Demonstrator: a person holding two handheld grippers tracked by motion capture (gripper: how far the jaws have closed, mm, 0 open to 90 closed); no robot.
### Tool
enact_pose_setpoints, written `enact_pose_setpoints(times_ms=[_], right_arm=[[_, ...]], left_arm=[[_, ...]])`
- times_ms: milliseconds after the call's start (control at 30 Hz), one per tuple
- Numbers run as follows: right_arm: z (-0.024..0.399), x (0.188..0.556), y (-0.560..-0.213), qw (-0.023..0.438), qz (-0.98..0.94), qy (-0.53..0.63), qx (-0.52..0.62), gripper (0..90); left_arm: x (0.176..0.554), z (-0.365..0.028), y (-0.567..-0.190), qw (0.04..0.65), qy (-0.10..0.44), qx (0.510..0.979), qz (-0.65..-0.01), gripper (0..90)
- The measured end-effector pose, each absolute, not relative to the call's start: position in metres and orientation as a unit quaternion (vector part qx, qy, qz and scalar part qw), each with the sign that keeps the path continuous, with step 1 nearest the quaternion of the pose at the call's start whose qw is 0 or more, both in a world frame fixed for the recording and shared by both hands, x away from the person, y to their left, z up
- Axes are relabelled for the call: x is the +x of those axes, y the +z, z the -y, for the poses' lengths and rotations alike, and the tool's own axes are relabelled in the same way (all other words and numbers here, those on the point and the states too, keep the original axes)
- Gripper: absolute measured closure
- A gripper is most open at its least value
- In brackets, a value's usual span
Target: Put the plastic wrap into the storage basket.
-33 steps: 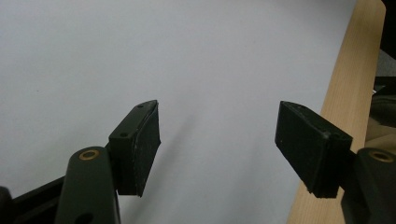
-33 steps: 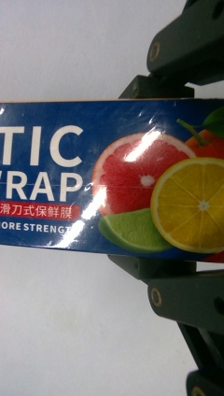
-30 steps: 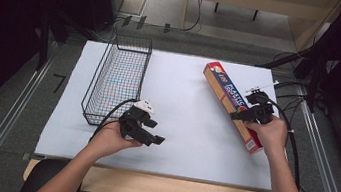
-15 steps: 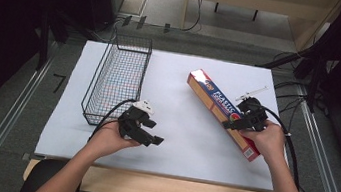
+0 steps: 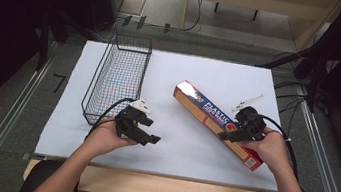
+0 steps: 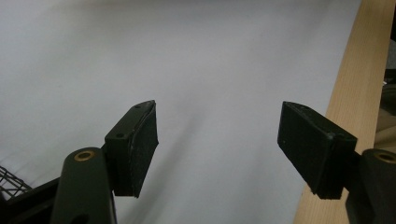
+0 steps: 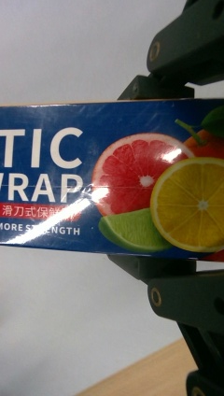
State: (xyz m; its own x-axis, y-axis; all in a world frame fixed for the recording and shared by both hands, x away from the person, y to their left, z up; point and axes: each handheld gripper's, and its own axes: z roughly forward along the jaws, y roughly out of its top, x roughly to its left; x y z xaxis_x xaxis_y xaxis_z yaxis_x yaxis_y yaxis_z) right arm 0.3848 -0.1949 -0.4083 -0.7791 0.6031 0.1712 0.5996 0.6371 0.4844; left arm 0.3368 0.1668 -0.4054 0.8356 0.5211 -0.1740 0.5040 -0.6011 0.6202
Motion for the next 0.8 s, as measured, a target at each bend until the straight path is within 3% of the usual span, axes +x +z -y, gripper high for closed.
enact_pose_setpoints(times_ms=[800], right_arm=[[0.167,0.35,-0.417,-0.036,-0.954,0.245,0.166,42.2]], left_arm=[[0.332,-0.174,-0.379,0.362,0.029,0.898,-0.248,21.6]])
